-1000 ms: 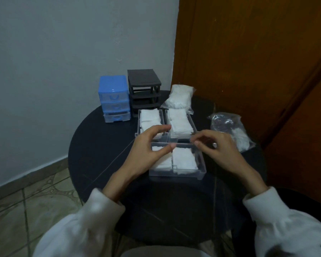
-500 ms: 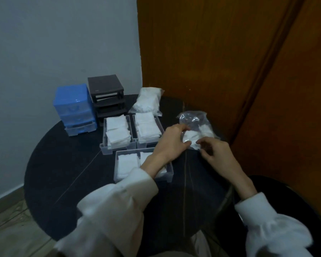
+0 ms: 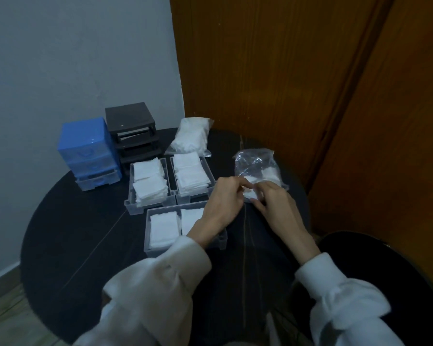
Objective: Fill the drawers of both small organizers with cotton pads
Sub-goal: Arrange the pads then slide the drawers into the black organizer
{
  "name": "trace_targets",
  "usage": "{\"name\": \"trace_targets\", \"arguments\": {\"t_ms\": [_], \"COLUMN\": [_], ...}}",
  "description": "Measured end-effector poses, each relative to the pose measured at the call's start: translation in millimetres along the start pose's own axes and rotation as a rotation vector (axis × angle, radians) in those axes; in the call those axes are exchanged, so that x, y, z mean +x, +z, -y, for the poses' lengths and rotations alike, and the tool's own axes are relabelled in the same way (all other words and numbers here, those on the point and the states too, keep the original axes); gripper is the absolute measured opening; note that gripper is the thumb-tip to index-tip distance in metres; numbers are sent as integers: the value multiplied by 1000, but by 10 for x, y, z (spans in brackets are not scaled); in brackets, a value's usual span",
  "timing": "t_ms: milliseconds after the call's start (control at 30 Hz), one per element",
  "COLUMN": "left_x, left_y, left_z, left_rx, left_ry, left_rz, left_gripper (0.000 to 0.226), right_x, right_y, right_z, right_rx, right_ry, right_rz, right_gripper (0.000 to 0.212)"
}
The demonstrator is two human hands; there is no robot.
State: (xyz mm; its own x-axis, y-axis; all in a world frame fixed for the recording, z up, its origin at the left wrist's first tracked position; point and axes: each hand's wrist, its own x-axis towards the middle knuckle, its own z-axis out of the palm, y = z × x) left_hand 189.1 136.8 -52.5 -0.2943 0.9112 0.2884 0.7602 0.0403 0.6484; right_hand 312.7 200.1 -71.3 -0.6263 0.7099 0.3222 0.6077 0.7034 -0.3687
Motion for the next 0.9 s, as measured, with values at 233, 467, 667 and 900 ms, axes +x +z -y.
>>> {"name": "trace_targets", "arguments": {"t_ms": [233, 467, 667, 900], "left_x": [-3, 4, -6, -5], "left_y": [-15, -21, -30, -32], "left_z": [-29, 8, 3, 6], "left_rx": [-38, -18, -6, -32], "left_ry": [0, -18, -2, 32], "left_rz": [-6, -19, -17, 3], "left_gripper": [41, 41, 42, 42], "right_x": [71, 10, -57, -85], "right_y": [24, 50, -12, -170], "right_z": [35, -7, -13, -102], "right_rx": [-109, -97, 61, 333], "right_ry": [8, -58, -35, -21], "right_rz": [32, 7, -47, -69], "right_gripper": [23, 15, 10, 13]}}
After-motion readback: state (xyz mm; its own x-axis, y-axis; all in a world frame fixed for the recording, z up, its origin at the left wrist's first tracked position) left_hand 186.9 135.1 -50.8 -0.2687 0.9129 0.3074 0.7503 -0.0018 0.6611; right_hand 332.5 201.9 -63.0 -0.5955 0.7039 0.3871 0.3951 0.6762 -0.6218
